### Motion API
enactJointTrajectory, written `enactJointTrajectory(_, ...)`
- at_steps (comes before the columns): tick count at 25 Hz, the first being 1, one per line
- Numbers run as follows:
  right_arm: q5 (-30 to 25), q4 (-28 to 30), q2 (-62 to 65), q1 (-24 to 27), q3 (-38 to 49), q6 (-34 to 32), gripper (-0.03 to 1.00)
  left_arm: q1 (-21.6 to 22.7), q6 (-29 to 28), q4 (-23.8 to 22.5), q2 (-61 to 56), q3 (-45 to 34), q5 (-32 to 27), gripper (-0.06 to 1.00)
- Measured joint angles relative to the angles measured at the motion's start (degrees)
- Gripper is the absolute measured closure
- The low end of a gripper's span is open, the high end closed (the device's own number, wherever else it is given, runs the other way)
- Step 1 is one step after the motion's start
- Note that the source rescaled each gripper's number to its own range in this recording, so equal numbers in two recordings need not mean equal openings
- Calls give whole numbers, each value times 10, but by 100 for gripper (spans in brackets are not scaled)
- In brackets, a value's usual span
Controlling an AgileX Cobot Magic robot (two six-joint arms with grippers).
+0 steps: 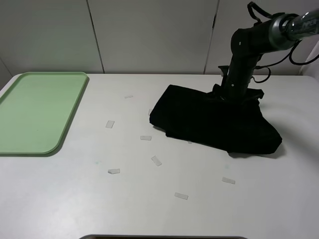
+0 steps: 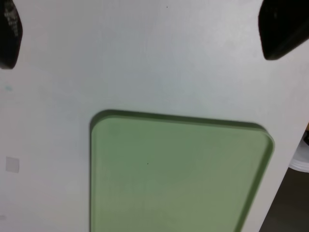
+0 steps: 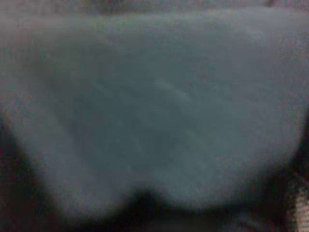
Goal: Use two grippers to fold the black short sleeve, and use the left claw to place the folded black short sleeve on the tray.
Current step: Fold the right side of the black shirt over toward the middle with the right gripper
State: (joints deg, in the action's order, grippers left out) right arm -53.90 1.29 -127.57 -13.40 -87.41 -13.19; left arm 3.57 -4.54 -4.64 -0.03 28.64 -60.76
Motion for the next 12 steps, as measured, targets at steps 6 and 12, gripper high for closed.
enactJointTrajectory(6, -2, 2, -3, -1, -4, -1, -3, 0, 0, 0, 0, 0, 0, -3)
enactJointTrajectory(12, -20, 7, 37, -1, -2, -1, -3, 0, 0, 0, 0, 0, 0, -3)
